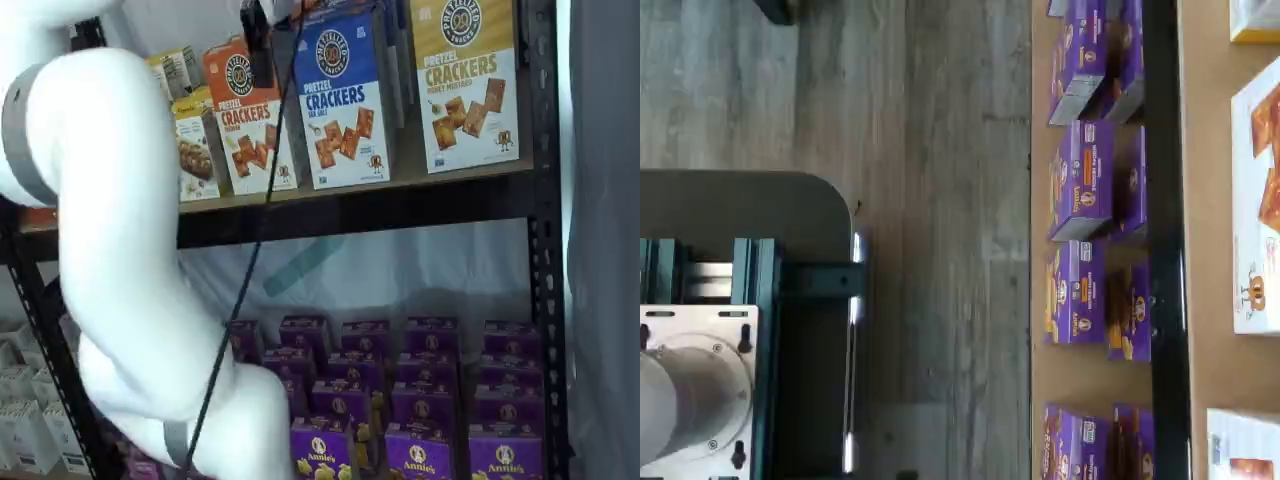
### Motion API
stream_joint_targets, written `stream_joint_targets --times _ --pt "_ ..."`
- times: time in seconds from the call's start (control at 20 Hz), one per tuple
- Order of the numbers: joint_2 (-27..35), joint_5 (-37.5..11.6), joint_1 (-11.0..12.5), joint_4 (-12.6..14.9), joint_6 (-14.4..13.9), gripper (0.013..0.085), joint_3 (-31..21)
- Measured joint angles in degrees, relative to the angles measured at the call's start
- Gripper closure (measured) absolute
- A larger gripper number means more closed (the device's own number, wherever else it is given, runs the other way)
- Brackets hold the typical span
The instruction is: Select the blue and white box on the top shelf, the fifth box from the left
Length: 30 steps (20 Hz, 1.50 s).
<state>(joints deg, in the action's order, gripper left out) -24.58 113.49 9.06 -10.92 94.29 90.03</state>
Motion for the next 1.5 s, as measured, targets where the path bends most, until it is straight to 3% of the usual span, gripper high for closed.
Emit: stream_joint_targets --times 0.15,0.35,0.55,0.9,1.5 --pt "-0.33 -0.03 -1.38 2.67 -0.15 0.013 -0.44" --pt "-1.17 -0.53 -1.11 2.3 -0.07 0.013 -1.67" --pt "-1.57 -0.76 0.65 -1.23 0.11 0.013 -1.97" --pt "-2.32 -4.05 4.47 -11.0 -0.64 0.013 -2.01" --pt "-3.36 -17.32 5.49 -17.86 -1.96 0.013 -4.85"
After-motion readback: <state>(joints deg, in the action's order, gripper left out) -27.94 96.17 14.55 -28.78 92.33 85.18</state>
